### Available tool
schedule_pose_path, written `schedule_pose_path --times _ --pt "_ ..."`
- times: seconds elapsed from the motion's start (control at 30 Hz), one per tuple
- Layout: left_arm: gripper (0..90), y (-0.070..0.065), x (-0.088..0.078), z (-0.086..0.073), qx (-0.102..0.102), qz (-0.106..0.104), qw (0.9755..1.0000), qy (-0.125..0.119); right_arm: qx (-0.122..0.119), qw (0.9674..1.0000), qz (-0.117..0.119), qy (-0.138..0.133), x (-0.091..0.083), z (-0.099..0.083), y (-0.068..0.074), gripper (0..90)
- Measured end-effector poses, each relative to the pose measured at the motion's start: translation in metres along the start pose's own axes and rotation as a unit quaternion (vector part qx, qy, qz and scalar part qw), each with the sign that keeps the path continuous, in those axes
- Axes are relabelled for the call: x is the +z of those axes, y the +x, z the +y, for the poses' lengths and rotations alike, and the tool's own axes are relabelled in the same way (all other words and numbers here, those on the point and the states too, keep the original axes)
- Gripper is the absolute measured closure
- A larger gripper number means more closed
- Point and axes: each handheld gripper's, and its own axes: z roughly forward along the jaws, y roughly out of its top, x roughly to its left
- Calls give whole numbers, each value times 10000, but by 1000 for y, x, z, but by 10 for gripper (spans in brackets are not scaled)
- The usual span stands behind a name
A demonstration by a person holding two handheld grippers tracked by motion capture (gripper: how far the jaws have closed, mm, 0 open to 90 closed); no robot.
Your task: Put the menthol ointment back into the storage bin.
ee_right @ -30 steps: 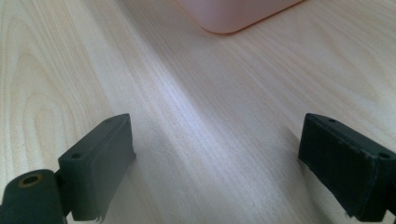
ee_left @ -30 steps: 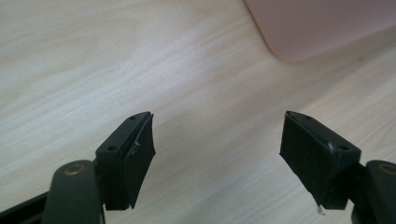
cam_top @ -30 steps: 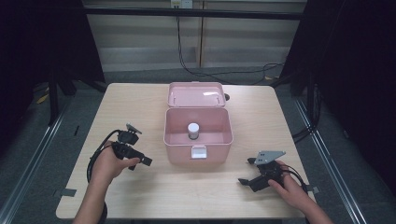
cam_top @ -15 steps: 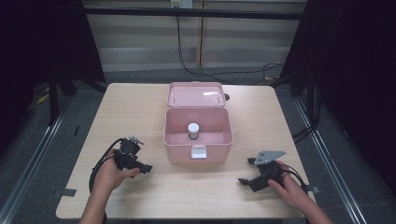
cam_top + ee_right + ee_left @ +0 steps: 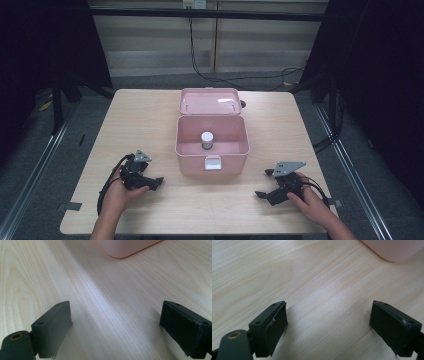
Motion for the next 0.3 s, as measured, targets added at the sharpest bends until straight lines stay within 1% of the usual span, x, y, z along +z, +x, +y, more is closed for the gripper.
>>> schedule_pose_path --times 0.07,0.1,0.13,0.2,0.3 --pt "109 2 1 -4 46 -10 9998 -189 -3 10000 2 -1 0 0 0 96" --pt "97 2 1 -5 66 -28 9998 -196 -5 10000 4 -4 0 0 0 96" --pt "91 2 2 -5 64 -9 9997 -247 -2 10000 2 -1 0 0 0 96" --pt "68 3 3 -7 58 -36 9995 -325 -2 10000 0 1 0 0 0 96" --pt "61 3 4 -7 67 -38 9994 -347 -3 10000 1 0 0 0 0 96"
